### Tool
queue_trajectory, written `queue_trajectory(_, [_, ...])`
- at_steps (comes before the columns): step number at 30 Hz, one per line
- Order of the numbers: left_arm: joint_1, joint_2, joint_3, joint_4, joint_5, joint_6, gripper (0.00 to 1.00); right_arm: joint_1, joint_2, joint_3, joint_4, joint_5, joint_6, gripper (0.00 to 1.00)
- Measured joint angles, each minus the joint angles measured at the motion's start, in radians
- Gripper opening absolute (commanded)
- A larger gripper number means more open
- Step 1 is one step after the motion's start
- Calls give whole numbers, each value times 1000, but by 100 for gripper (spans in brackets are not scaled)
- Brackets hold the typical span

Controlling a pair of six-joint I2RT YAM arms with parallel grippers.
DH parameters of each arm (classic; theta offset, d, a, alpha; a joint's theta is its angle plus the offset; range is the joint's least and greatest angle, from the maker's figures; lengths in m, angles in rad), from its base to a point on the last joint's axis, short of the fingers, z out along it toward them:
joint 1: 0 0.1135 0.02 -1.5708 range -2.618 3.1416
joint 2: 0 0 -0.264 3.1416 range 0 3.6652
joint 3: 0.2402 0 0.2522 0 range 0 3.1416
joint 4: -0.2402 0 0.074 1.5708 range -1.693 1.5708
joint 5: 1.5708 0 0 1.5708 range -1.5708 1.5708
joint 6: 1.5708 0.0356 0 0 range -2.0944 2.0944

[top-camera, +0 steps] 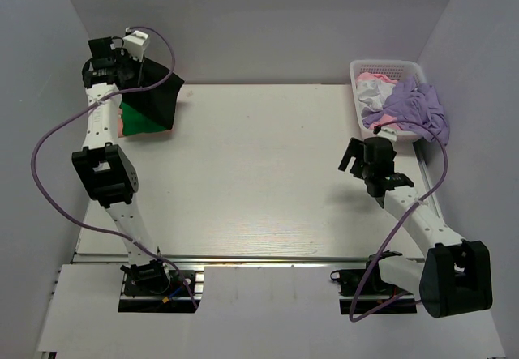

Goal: Fold and stack the t-shirts
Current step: Put the neatly folded tshirt into the corner of the board with the left arm

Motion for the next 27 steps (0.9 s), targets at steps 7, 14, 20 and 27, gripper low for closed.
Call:
queue_trajectory(7, [39, 86, 0, 43, -32, -29, 0, 0, 40, 40, -13, -18, -3, 90])
queue_trajectory(14, [81, 138, 11, 97, -87, -70, 0, 0, 98, 70, -14, -66, 0, 90])
queue_trajectory(20, [101, 198, 36, 126, -190, -111, 100, 0, 151, 140, -40, -103, -5, 90])
queue_trajectory(27, [108, 223, 39, 146, -256, -148, 100, 0, 159, 196, -47, -152, -27, 90])
